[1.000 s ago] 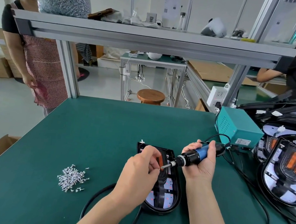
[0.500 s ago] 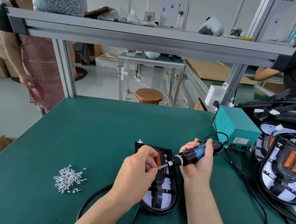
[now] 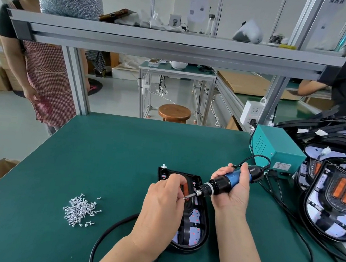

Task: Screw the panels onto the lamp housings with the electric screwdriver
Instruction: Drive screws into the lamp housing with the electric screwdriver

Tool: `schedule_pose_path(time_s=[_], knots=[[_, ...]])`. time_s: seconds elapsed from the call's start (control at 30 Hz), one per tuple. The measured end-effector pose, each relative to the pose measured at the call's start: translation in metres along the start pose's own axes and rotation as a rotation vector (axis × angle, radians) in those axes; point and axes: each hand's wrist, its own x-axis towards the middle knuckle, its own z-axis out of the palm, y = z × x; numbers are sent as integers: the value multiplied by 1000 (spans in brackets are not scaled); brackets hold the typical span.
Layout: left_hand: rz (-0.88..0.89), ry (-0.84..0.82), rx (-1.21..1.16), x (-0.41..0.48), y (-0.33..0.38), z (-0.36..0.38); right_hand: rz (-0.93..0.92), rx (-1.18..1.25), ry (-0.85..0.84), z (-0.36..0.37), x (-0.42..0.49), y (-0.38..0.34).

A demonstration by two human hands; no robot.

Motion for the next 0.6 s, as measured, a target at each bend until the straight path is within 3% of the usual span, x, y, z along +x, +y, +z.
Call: schedule_pose_path(time_s=[0.3,0.5,0.6], knots=[[-59,-64,-92,-1,-2,-1,-51,13,-187,4,-5,-3],[11,0,139,-1,7,2,-73,-31,-24,3,-7,4],[-74,-71,16,3,8,-2,-88,6,-81,4,-8,1]])
